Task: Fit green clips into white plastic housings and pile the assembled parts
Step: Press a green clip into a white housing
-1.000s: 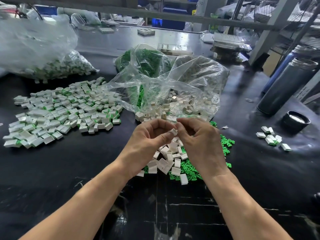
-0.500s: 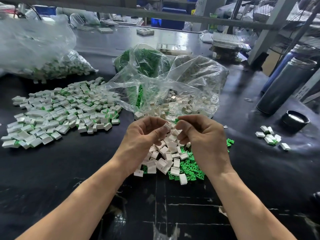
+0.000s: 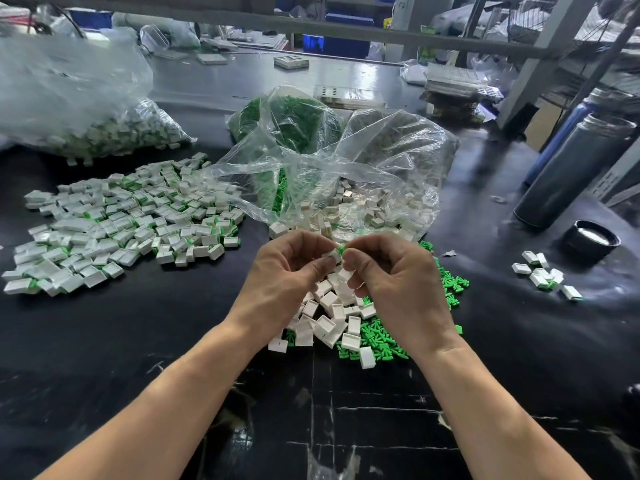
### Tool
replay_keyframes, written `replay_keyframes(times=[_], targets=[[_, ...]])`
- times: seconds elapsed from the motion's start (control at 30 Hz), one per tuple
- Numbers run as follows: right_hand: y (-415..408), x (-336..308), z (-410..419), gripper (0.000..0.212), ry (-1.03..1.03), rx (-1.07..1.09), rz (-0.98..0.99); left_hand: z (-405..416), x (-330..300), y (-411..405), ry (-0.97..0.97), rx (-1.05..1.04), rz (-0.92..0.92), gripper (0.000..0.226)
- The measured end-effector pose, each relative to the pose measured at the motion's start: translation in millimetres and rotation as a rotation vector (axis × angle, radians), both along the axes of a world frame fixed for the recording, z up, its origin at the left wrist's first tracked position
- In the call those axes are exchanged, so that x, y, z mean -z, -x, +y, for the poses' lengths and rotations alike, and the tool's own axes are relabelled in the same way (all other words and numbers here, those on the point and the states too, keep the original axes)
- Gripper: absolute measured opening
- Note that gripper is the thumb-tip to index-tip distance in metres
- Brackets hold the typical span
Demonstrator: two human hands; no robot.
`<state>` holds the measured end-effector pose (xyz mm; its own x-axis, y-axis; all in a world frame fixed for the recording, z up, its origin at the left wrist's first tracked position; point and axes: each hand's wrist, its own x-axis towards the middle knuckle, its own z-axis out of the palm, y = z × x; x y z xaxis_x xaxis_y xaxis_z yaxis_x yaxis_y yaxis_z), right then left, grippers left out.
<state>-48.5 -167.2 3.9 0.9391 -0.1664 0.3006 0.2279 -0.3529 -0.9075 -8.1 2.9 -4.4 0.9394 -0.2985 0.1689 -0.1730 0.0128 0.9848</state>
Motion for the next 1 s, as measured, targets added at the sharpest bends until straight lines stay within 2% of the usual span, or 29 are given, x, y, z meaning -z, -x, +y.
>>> replay_keyframes(times=[0.57,0.87,0.93,1.0], targets=[[-0.1,-0.4,-1.5,0.007,0.148,0.001,0.044,1.4,0.8,1.9,-0.041,0.008,-0.029,0.012],[1.9,-0.5,-0.3,0.008,0.16,-0.002,0.021,1.1,1.5,0.1,0.07,0.012,0.091,0.01],[3.1,-0.4,0.7,0.006,0.161,0.01,0.02,0.8,1.5,0.4,0.045,0.003,0.065,0.005],[3.3,-1.2,1.7,0.005,0.187,0.014,0.015,0.9,0.6,1.9,-0.014,-0.025,0.017,0.01]])
